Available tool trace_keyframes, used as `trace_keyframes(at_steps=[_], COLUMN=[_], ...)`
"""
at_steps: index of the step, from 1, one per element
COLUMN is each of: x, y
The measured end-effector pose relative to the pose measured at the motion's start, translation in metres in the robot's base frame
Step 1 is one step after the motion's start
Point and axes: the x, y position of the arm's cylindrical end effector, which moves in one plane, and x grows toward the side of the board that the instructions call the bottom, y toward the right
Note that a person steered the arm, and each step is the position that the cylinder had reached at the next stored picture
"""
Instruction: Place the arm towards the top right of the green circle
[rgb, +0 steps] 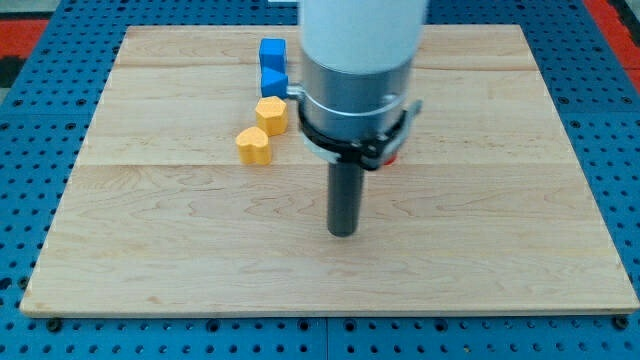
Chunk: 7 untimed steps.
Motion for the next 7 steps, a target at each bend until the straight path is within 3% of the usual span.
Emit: trace_keyframes(at_steps=[1, 3, 4, 5, 6, 7], x=[-0.040, -0.067, -0.042, -0.055, -0.103, -0.195], y=[0.004, 0.036, 0.059, 0.139, 0.207, 0.225])
